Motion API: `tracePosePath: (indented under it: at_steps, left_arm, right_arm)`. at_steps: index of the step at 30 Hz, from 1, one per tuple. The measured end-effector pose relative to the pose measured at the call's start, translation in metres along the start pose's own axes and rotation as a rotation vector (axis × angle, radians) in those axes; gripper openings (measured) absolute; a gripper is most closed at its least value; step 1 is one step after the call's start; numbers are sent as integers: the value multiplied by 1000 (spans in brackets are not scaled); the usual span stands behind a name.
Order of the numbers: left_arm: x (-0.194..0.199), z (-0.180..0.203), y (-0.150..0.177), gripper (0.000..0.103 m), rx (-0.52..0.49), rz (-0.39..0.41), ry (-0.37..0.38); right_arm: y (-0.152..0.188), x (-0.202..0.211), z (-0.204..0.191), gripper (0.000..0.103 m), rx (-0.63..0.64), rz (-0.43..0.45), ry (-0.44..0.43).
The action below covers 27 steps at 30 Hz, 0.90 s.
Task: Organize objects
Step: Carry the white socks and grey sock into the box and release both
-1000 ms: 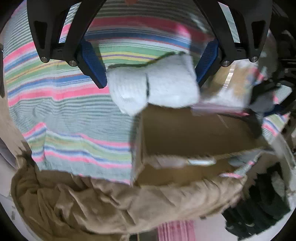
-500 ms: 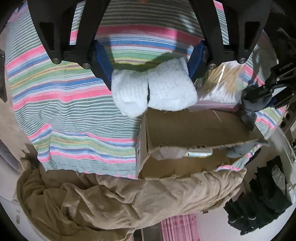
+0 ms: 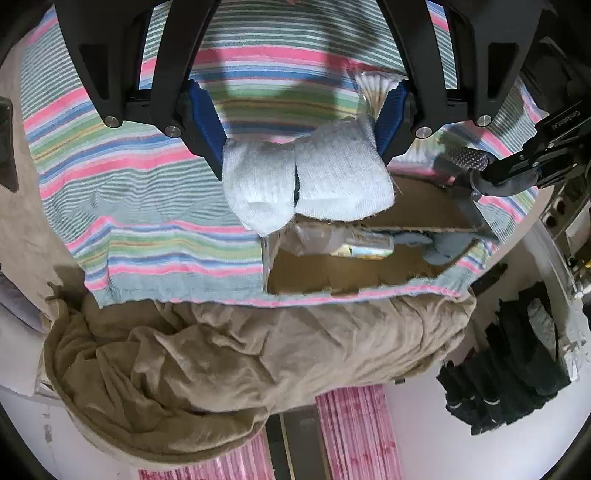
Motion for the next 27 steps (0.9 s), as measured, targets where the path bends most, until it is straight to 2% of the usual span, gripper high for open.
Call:
tracePosePath:
  at_steps: [7, 15, 23, 27]
  left_arm:
    - [30, 11, -21, 21, -10, 125, 36]
    - [52, 15, -47, 21, -46, 258, 19]
    - [41, 19, -64, 21, -114, 339, -16]
    - [27, 15, -69, 21, -101, 336, 0]
  right_arm:
    - [-12, 15, -1, 75, -28, 66, -21]
    - [-34, 29, -5, 75, -54, 151, -27]
    - [-54, 27, -7, 75, -84, 191, -33]
    - [-59, 18, -12, 75, -85, 186, -27]
Point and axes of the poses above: each gripper's, at about its wrist camera, not at the fingertips, and x roughly against the way its jaws point, z to its right, y to its underside, the point moved 1 cm from there along -x, roughly the way its jaws point, and after that the axes turned 9 degrees about y, right-handed, at the moved point
